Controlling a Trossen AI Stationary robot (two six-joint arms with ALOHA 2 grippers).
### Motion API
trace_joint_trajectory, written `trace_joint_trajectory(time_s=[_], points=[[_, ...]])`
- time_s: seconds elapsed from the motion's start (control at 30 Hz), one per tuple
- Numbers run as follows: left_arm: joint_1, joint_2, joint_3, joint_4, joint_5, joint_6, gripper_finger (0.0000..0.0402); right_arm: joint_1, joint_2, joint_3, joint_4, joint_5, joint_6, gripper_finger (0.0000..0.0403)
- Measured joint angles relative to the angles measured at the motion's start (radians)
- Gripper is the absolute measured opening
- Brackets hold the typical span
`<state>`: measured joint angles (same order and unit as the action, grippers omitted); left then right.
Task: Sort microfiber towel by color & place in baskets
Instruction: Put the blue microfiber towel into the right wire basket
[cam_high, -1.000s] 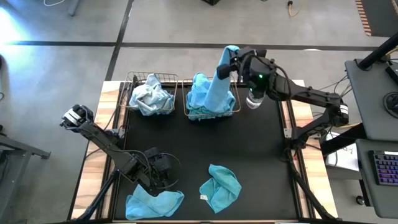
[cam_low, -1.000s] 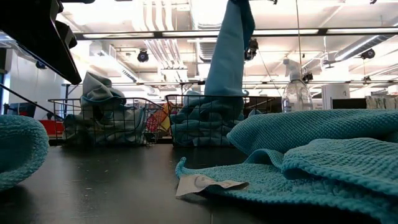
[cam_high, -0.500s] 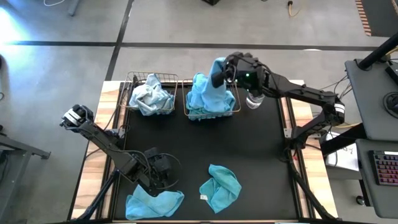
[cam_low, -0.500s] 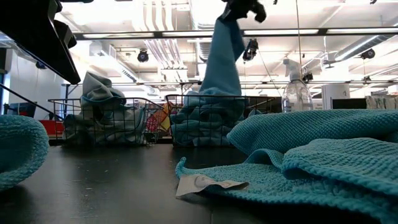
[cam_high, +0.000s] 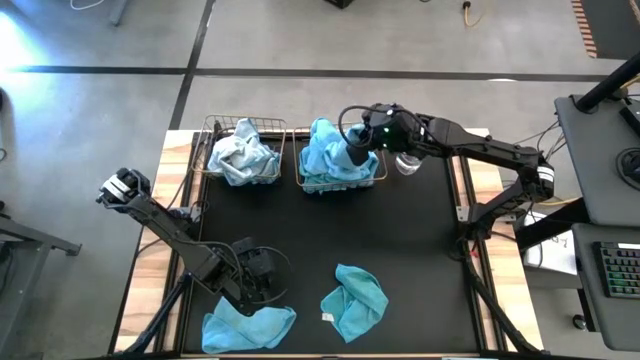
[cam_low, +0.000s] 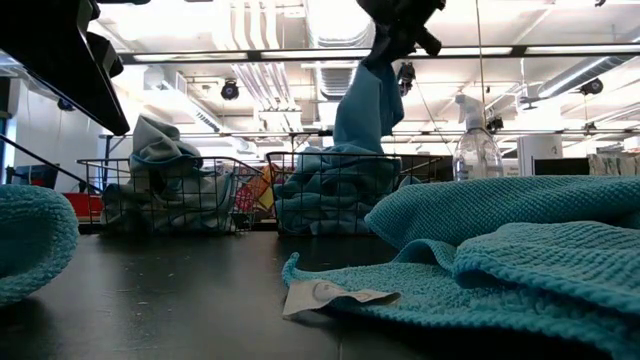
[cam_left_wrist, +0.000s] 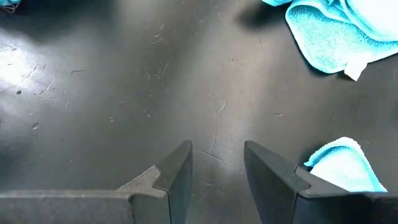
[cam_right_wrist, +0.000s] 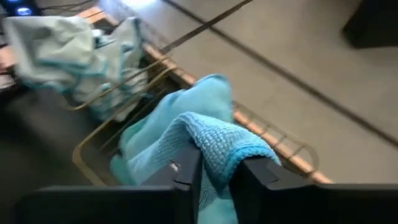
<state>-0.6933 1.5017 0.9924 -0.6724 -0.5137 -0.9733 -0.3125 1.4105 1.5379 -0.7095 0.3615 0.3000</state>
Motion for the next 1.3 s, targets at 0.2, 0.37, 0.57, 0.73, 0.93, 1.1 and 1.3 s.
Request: trace_joint_trajectory(time_s=[0.2, 0.37, 0.57, 0.73, 0.93, 1.1, 1.3], points=[[0.000, 0.000, 0.000, 0.000, 0.000, 0.000, 0.0130, 0.000, 0.000, 0.000, -0.037, -0.115, 0.050, 0.0111], [0.000, 0.000, 0.000, 0.000, 0.000, 0.000, 0.0130, -0.007, 0.000, 0.000, -0.139, -0.116, 0.148, 0.0130], [0.000, 0.000, 0.000, 0.000, 0.000, 0.000, 0.0130, -0.011, 0.000, 0.000, -0.196, 0.014, 0.171, 0.0132], [0.000, 0.000, 0.000, 0.000, 0.000, 0.000, 0.0130, -0.011, 0.002, 0.000, -0.157, 0.135, 0.151, 0.0132], [0.000, 0.000, 0.000, -0.001, 0.000, 0.000, 0.0130, -0.024, 0.019, 0.000, -0.060, 0.058, 0.067, 0.0132], [0.000, 0.000, 0.000, 0.000, 0.000, 0.025, 0.0130, -0.048, 0.064, 0.011, 0.025, 0.006, 0.029, 0.0132], [0.000, 0.000, 0.000, 0.000, 0.000, 0.025, 0.0130, -0.087, 0.169, 0.060, 0.051, 0.001, 0.048, 0.0132]])
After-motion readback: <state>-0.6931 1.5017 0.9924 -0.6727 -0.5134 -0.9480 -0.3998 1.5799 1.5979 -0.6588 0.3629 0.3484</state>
